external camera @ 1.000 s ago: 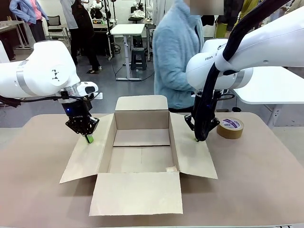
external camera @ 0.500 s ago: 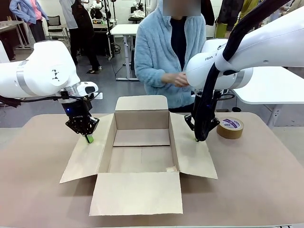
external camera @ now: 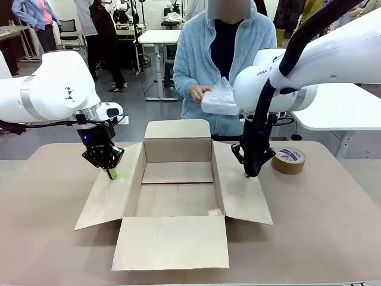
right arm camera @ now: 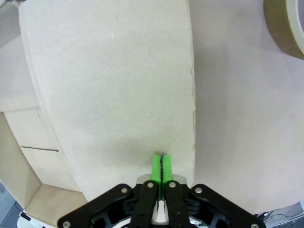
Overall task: Wrap the clocks to prevent damage.
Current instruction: Once the human has placed the objects inside and stepped back, release both hands from the side flaps of the Package Box.
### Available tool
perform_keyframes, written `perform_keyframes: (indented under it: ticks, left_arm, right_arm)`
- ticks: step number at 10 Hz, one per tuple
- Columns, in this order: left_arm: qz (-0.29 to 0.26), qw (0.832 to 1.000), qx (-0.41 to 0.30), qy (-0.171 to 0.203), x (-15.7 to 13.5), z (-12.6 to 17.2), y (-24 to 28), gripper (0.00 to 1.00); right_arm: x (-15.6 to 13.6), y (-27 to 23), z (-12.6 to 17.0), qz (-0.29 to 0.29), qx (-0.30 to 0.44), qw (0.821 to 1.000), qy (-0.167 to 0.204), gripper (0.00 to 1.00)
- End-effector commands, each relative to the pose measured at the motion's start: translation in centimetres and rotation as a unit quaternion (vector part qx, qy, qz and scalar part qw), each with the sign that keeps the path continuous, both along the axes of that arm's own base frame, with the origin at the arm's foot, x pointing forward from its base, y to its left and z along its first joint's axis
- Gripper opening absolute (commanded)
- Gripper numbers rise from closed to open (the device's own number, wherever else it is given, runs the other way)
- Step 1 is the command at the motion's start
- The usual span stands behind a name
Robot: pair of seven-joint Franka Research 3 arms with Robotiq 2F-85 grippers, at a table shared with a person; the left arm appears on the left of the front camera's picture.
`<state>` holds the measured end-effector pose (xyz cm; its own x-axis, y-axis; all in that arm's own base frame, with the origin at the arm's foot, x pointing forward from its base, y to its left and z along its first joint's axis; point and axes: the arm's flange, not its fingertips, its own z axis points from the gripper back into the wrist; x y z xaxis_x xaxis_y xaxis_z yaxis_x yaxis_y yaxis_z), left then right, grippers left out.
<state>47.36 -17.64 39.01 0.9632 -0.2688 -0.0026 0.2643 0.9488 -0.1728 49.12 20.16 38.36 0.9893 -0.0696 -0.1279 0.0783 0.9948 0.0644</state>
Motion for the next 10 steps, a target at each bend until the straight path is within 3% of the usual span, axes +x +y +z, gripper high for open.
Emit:
perform_keyframes:
  ticks: [1, 10]
  left_arm:
    - [0.0, 1.0, 0.002, 0.001, -0.13, -0.16, 0.08, 0.0]
    - [0.0, 1.0, 0.002, 0.001, -0.13, -0.16, 0.08, 0.0]
  right_arm:
    - [-0.05, 0.11, 0.12, -0.003, 0.0, 1.0, 0.0, 0.0]
    - [-0.05, 0.11, 0.12, -0.003, 0.0, 1.0, 0.0, 0.0]
